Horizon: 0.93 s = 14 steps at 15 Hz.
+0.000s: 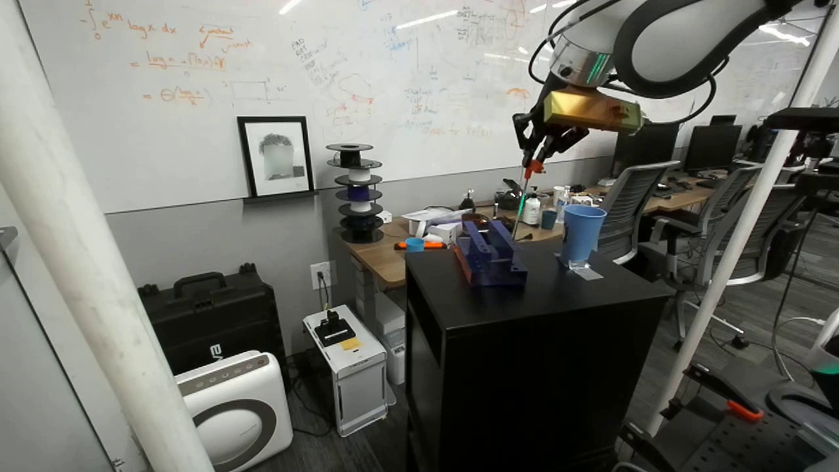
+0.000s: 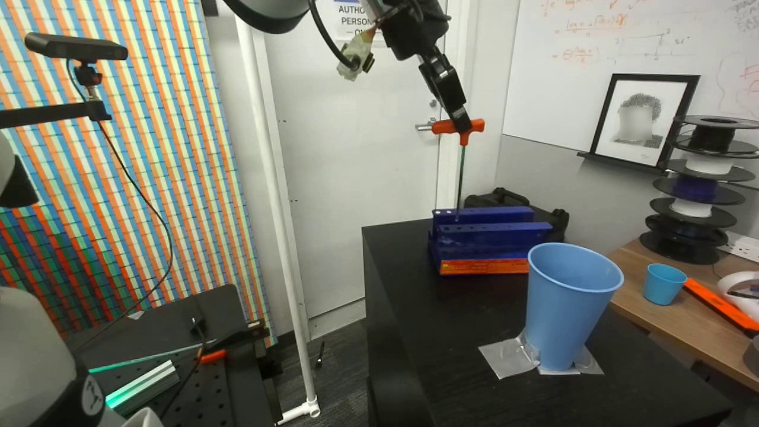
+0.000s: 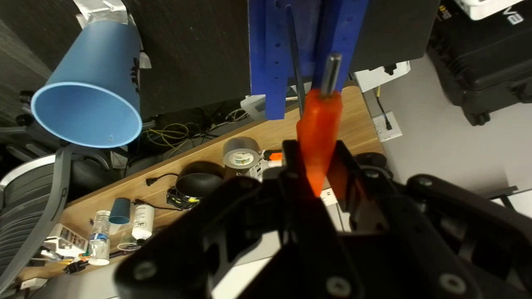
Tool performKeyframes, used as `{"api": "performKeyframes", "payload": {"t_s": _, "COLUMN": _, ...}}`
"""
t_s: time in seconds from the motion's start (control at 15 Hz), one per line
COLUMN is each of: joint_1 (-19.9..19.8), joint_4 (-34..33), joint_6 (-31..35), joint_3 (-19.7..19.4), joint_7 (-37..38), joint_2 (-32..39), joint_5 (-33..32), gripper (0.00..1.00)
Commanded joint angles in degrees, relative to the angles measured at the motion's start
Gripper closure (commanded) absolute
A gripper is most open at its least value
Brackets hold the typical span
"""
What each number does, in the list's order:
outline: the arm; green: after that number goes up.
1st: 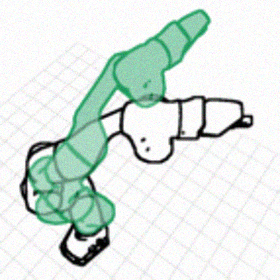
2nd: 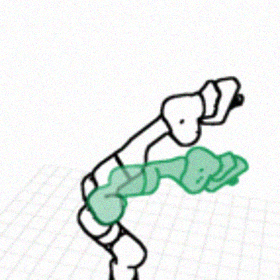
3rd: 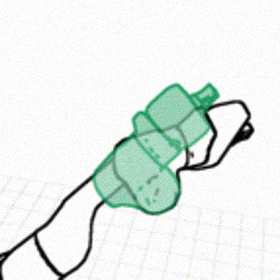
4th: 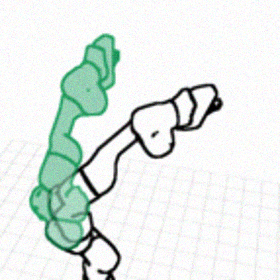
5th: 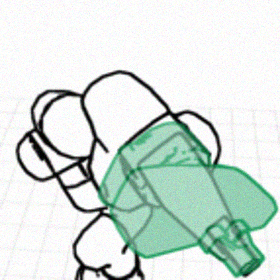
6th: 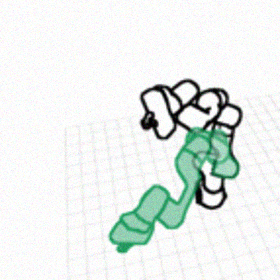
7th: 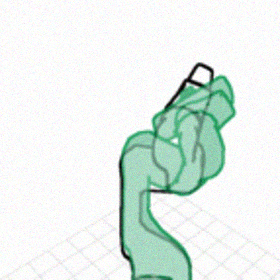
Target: Pick up the orange object tool and put it in the cup
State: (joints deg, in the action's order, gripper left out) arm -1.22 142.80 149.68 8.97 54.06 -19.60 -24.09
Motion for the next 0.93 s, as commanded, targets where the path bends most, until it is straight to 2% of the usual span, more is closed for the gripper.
{"api": "performKeyframes", "payload": {"t_s": 0.0, "joint_1": 0.7, "joint_4": -0.6, "joint_6": -2.3, "joint_3": -0.5, "joint_7": -7.4, "joint_2": -3.9, "joint_5": 6.3, "gripper": 0.90}}
{"api": "performKeyframes", "payload": {"t_s": 0.13, "joint_1": -0.8, "joint_4": -1.4, "joint_6": -5.0, "joint_3": -0.2, "joint_7": -9.8, "joint_2": -5.4, "joint_5": 7.2, "gripper": 0.91}}
{"api": "performKeyframes", "payload": {"t_s": 0.53, "joint_1": -8.6, "joint_4": -4.1, "joint_6": -12.2, "joint_3": -0.8, "joint_7": -10.3, "joint_2": -8.6, "joint_5": 2.7, "gripper": 0.91}}
{"api": "performKeyframes", "payload": {"t_s": 0.87, "joint_1": -13.5, "joint_4": -6.1, "joint_6": -10.3, "joint_3": -2.4, "joint_7": -9.9, "joint_2": -5.7, "joint_5": 0.0, "gripper": 0.91}}
